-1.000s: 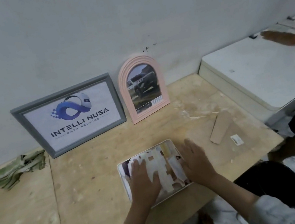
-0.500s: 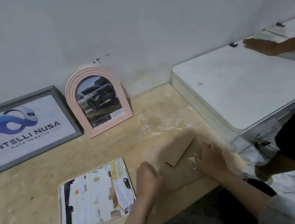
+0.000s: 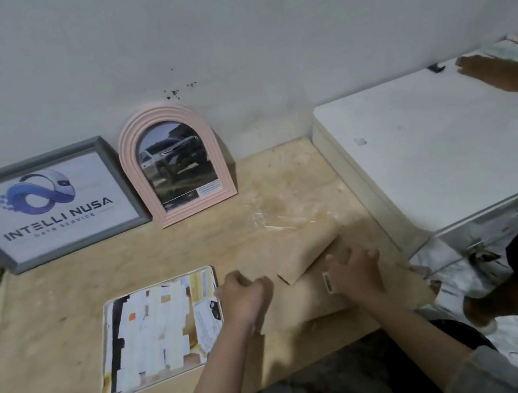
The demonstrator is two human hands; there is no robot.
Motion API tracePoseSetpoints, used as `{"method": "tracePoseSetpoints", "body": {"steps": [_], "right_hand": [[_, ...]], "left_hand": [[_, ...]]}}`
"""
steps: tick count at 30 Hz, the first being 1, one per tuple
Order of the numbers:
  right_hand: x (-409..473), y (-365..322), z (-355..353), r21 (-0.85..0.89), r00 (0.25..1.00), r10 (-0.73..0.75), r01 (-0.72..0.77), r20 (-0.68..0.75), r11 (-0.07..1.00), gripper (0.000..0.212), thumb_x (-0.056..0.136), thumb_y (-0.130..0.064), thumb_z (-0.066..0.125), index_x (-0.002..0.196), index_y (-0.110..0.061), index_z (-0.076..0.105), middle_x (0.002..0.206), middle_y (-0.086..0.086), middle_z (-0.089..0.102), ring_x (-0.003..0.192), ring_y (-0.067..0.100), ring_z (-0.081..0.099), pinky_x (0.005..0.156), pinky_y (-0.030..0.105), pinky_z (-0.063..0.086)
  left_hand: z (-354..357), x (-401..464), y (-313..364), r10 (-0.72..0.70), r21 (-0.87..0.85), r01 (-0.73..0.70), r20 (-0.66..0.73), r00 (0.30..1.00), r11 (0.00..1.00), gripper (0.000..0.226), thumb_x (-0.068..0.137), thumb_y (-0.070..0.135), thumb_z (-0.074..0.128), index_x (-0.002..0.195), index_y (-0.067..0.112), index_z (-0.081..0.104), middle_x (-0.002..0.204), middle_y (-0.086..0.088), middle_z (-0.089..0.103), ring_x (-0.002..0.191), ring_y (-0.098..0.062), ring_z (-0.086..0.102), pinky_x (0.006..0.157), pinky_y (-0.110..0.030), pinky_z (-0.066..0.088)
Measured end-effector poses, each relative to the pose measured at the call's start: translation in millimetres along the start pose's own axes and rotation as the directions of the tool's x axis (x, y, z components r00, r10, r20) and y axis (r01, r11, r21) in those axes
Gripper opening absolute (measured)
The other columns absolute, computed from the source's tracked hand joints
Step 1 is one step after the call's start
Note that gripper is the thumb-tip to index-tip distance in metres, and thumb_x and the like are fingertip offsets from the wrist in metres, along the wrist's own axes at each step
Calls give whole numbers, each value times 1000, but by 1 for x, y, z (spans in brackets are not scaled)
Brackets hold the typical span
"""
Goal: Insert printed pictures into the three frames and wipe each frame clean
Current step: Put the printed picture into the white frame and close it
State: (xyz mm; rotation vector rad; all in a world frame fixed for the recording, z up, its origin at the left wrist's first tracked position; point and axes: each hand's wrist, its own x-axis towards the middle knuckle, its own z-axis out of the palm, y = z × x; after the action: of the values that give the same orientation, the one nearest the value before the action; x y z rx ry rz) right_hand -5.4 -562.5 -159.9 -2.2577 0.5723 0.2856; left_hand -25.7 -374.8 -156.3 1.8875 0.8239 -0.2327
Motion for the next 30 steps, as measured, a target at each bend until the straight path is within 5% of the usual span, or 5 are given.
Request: {"method": "tracePoseSetpoints", "body": {"steps": [3,7,15,22,30], "right_hand": [[-15,-18,11,45,999,-26,25,36,999,58,92,-35,55,138,-5,36,136,13,31,103,25,46,78,29,37],[-47,-44,42,52,990,-105,100,96,994,59,92,-33,54,141,-6,35,141,14,35,125,29,42,95,34,38],[-113,-90,121,20,951,-192,193,243,981,43,92,-18,53,131,-4,42,129,13,43,114,26,44,76,22,28],[-140,-105,167,-26,947,-196,210,255,977,56,90,-19,55,139,-3,33,144,17,31,132,30,32,102,27,28],[-150,-102,181,-52,949,-211,229,233,972,69,91,-21,51,149,-10,17,154,13,18,134,29,32,101,30,32]], "left_hand": [[-24,1,-6,24,18,-24,3,1000,1000,19,71,25,61,76,16,45,109,-9,39,71,-19,45,60,-26,38],[-68,14,-36,107,-11,-108,-74,991,994,25,70,26,60,72,9,43,78,-5,41,61,-15,36,54,-26,31],[-160,30,-96,169,78,-154,-250,953,985,29,69,22,67,61,15,41,61,1,47,56,-17,45,52,-28,36],[-194,43,-136,199,196,-158,-211,957,968,29,68,34,64,73,13,45,82,-11,55,79,-32,56,66,-38,47],[-200,45,-146,266,290,-200,-207,942,936,30,76,29,61,88,5,48,98,-16,54,96,-38,49,76,-31,29]]}}
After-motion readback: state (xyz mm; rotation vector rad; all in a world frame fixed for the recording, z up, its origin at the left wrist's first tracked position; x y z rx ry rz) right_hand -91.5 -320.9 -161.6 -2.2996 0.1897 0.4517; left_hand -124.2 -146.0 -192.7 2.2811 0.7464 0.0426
